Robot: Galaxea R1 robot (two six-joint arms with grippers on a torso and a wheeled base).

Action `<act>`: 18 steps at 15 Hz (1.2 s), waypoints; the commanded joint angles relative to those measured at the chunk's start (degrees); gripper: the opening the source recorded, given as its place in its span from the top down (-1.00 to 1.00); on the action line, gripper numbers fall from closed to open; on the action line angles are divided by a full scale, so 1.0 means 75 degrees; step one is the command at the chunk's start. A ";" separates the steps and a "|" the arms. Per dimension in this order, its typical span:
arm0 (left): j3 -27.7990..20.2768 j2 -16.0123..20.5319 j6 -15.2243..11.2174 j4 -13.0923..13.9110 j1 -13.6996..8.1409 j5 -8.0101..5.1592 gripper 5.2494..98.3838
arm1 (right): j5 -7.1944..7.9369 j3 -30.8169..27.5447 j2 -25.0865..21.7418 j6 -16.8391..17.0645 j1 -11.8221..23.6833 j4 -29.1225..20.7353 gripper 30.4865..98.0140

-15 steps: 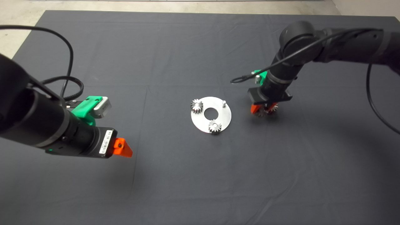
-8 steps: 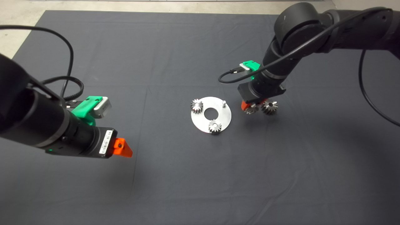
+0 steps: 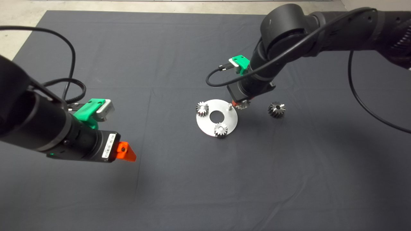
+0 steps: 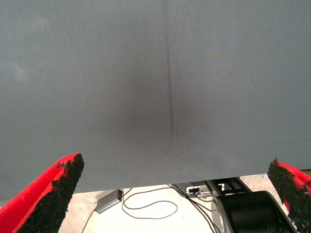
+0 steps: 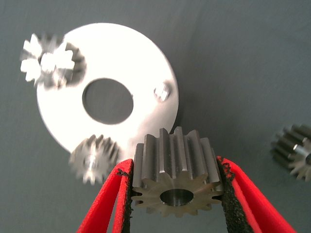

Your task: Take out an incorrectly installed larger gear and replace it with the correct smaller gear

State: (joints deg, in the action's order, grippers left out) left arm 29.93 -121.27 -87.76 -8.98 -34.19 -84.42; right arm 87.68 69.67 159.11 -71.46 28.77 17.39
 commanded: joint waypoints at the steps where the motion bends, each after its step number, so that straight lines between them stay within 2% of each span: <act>1: -0.0032 0.0014 -0.0017 -0.0115 -0.0082 -0.0041 -0.98 | 0.0976 0.1997 0.0835 0.0227 0.0243 -0.0615 0.76; 2: -0.0021 0.0014 -0.0017 -0.0115 -0.0082 -0.0041 -0.98 | 0.0967 0.2440 0.0859 0.0542 0.0243 -0.1304 0.76; 4: -0.0008 0.0011 -0.0009 -0.0138 -0.0055 -0.0041 -0.98 | 0.0954 0.2921 0.0859 0.0903 0.0278 -0.1803 0.76; 6: 0.0004 -0.0006 -0.0006 -0.0205 -0.0035 -0.0029 -0.98 | 0.0965 0.3119 0.0859 0.0938 0.0278 -0.1979 0.76; 9: 0.0004 -0.0009 -0.0006 -0.0255 0.0047 -0.0029 -0.98 | 0.0954 0.3131 0.0852 0.0938 0.0289 -0.2689 0.76; 12: -0.0032 0.0003 -0.0017 -0.0255 0.0059 -0.0029 -0.98 | 0.0954 0.3154 0.0789 0.0938 0.0301 -0.2881 0.76; 18: -0.0076 0.0011 -0.0029 -0.0255 0.0056 -0.0017 -0.98 | 0.0942 0.3259 0.0859 0.0962 0.0208 -0.2858 0.76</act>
State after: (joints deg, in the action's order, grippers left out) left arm 29.93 -121.27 -87.77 -10.52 -33.51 -84.42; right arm 87.52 93.33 164.96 -64.74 28.75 -1.03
